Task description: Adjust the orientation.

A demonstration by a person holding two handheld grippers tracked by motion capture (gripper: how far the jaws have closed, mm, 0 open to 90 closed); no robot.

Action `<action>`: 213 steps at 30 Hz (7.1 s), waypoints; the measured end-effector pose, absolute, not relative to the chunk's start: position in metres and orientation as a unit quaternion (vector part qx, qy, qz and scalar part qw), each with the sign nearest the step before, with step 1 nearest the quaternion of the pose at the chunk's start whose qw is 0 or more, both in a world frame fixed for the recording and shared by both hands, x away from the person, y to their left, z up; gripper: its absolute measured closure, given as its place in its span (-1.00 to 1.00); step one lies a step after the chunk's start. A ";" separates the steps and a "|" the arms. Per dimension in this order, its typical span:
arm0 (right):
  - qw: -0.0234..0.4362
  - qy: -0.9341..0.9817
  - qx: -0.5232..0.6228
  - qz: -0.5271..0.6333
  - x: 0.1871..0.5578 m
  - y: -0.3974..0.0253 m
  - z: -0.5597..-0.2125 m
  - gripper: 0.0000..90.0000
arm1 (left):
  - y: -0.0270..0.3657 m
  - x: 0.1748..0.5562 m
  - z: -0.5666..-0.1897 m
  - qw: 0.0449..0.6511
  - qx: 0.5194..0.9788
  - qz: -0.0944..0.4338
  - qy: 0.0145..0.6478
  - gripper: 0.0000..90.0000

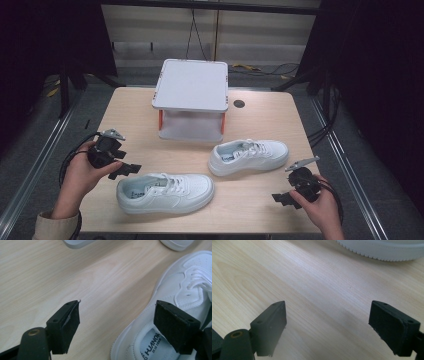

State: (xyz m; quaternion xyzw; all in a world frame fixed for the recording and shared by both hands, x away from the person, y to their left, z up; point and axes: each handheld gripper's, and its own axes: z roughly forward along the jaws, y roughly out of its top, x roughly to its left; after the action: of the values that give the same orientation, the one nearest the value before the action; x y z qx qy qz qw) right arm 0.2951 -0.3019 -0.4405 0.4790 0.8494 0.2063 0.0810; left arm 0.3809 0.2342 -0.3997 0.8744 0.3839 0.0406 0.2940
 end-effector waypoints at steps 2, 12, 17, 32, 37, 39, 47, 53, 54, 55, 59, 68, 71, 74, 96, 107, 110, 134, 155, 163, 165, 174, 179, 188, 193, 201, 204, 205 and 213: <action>0.080 0.850 0.477 0.209 0.295 -0.301 -0.441 -0.69 | 0.232 0.382 -0.400 0.294 0.875 0.039 0.382 -0.54; 0.067 0.856 0.467 0.211 0.299 -0.299 -0.443 -0.69 | 0.179 0.400 -0.382 0.281 0.905 0.033 0.317 -0.53; 0.068 0.857 0.465 0.211 0.299 -0.298 -0.443 -0.69 | 0.166 0.401 -0.384 0.285 0.909 0.018 0.304 -0.52; 0.062 0.861 0.456 0.218 0.298 -0.294 -0.441 -0.69 | 0.124 0.411 -0.385 0.258 0.932 0.005 0.255 -0.47; 0.060 0.860 0.458 0.217 0.298 -0.295 -0.442 -0.69 | 0.103 0.415 -0.384 0.249 0.938 -0.002 0.241 -0.45; 0.060 0.860 0.456 0.220 0.297 -0.294 -0.441 -0.69 | 0.099 0.416 -0.384 0.245 0.940 -0.002 0.236 -0.44; 0.061 0.862 0.452 0.221 0.297 -0.295 -0.442 -0.69 | 0.090 0.417 -0.407 0.232 0.945 -0.007 0.232 -0.26; 0.062 0.863 0.452 0.220 0.297 -0.294 -0.442 -0.69 | 0.088 0.421 -0.429 0.219 0.947 0.006 0.237 -0.05; 0.062 0.863 0.450 0.219 0.297 -0.294 -0.442 -0.69 | 0.086 0.421 -0.432 0.213 0.948 0.005 0.236 -0.04; 0.062 0.864 0.449 0.219 0.297 -0.292 -0.443 -0.69 | 0.083 0.421 -0.438 0.211 0.950 0.000 0.232 -0.03; 0.061 0.867 0.446 0.214 0.298 -0.291 -0.445 -0.69 | 0.083 0.420 -0.439 0.217 0.948 0.000 0.232 0.05; 0.060 0.870 0.442 0.211 0.299 -0.287 -0.447 -0.69 | 0.083 0.416 -0.439 0.229 0.949 -0.013 0.219 0.34; 0.058 0.870 0.442 0.209 0.298 -0.287 -0.447 -0.69 | 0.081 0.413 -0.438 0.227 0.950 -0.014 0.213 0.34; 0.058 0.869 0.444 0.209 0.298 -0.287 -0.447 -0.69 | 0.079 0.411 -0.439 0.232 0.950 -0.030 0.208 0.40; 0.057 0.865 0.450 0.217 0.298 -0.295 -0.447 -0.69 | -0.012 0.413 -0.387 0.195 0.973 -0.007 0.126 -0.18; 0.052 0.868 0.445 0.216 0.299 -0.293 -0.449 -0.69 | -0.028 0.421 -0.381 0.220 0.969 0.011 0.109 -0.31; 0.052 0.867 0.446 0.215 0.299 -0.293 -0.450 -0.69 | -0.034 0.418 -0.382 0.255 0.963 -0.010 0.085 -0.22; 0.043 0.870 0.444 0.210 0.299 -0.292 -0.455 -0.69 | -0.111 0.412 -0.419 0.226 0.963 -0.059 0.134 0.68; 0.046 0.865 0.454 0.210 0.298 -0.297 -0.454 -0.69 | -0.088 0.391 -0.402 0.214 0.976 0.016 -0.031 -0.19; 0.051 0.862 0.456 0.218 0.296 -0.301 -0.449 -0.69 | -0.102 0.383 -0.414 0.186 0.981 0.012 -0.060 0.07; 0.050 0.861 0.457 0.217 0.297 -0.303 -0.451 -0.69 | -0.099 0.374 -0.411 0.205 0.976 0.002 -0.080 0.16; 0.050 0.862 0.455 0.216 0.297 -0.300 -0.451 -0.69 | -0.096 0.363 -0.388 0.223 0.970 0.023 -0.094 0.21; 0.053 0.861 0.456 0.220 0.297 -0.301 -0.448 -0.69 | -0.099 0.355 -0.375 0.225 0.968 0.033 -0.109 0.30; 0.056 0.862 0.453 0.221 0.297 -0.301 -0.449 -0.69 | -0.097 0.355 -0.401 0.184 0.979 -0.025 -0.080 0.42; 0.054 0.861 0.455 0.220 0.298 -0.299 -0.450 -0.69 | -0.093 0.359 -0.418 0.193 0.977 -0.049 -0.077 0.40; 0.051 0.863 0.455 0.216 0.299 -0.299 -0.453 -0.69 | -0.093 0.350 -0.422 0.167 0.983 -0.045 -0.061 0.69; 0.053 0.862 0.454 0.218 0.299 -0.299 -0.452 -0.69 | -0.091 0.349 -0.405 0.176 0.981 -0.041 -0.063 0.68; 0.054 0.862 0.453 0.219 0.300 -0.299 -0.452 -0.69 | -0.090 0.349 -0.400 0.178 0.981 -0.041 -0.063 0.67; 0.056 0.863 0.452 0.220 0.299 -0.298 -0.450 -0.69 | -0.070 0.342 -0.368 0.196 0.979 -0.015 -0.053 0.67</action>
State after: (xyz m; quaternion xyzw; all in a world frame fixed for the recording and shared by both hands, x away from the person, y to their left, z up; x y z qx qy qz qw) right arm 0.2992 -0.2982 -0.4504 0.4516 0.8629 0.2198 0.0561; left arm 0.3419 -0.0701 -0.3685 0.9790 -0.0528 -0.0147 0.1962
